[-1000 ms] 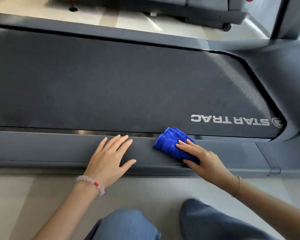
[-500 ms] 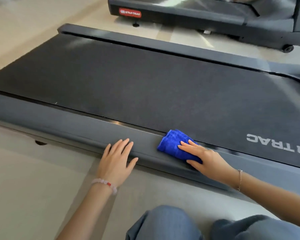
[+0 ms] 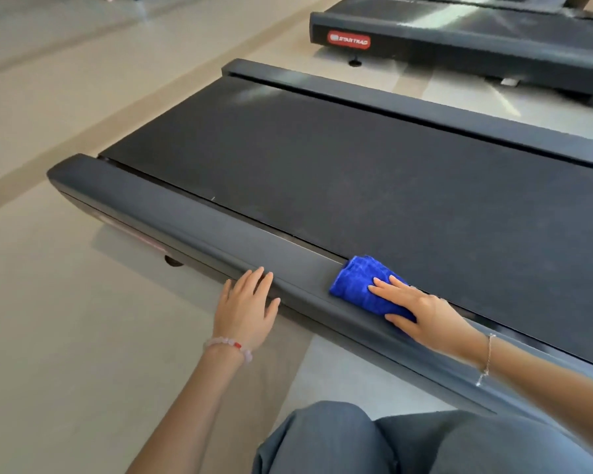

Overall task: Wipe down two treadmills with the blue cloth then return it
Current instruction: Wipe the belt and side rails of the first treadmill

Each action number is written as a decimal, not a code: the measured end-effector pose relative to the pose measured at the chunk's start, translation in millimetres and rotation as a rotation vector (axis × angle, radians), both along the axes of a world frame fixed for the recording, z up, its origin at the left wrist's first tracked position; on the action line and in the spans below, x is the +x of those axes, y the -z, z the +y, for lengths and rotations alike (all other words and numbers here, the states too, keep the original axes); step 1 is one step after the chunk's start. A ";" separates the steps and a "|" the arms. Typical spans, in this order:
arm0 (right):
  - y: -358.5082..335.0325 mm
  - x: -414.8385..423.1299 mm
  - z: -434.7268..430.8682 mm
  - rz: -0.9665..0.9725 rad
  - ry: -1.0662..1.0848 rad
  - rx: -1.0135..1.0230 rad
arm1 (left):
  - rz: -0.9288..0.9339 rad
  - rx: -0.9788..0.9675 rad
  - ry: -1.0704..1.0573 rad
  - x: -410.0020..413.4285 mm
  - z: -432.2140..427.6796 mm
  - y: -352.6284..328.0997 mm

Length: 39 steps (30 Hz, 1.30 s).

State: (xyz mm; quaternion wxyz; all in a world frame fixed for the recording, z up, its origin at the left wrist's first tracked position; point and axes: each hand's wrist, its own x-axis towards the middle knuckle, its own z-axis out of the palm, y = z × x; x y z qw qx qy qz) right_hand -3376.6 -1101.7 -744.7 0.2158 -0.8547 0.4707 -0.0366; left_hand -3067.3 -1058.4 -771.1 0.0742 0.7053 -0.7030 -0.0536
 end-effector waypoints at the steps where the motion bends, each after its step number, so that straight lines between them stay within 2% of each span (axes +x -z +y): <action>1: 0.0 8.5 -4.5 0.002 -0.023 0.010 | 0.012 0.014 -0.007 6.0 -0.1 0.1; 5: -1.0 55.8 -28.5 -0.016 -0.173 0.010 | 0.011 0.099 -0.036 27.0 -1.3 0.1; 17: -4.2 226.4 -124.7 0.010 -0.446 -0.034 | 0.033 0.042 -0.316 94.0 -16.7 -31.7; 23: -11.3 274.4 -147.6 0.048 -0.550 -0.080 | -0.093 0.010 -0.338 132.3 -20.7 -65.0; 32: -11.2 360.4 -173.0 0.049 -0.547 -0.142 | -0.252 0.014 -0.409 199.4 -8.4 -93.8; 39: -4.7 426.2 -187.9 0.058 -0.526 -0.150 | -0.232 -0.059 -0.468 250.0 -41.5 -83.2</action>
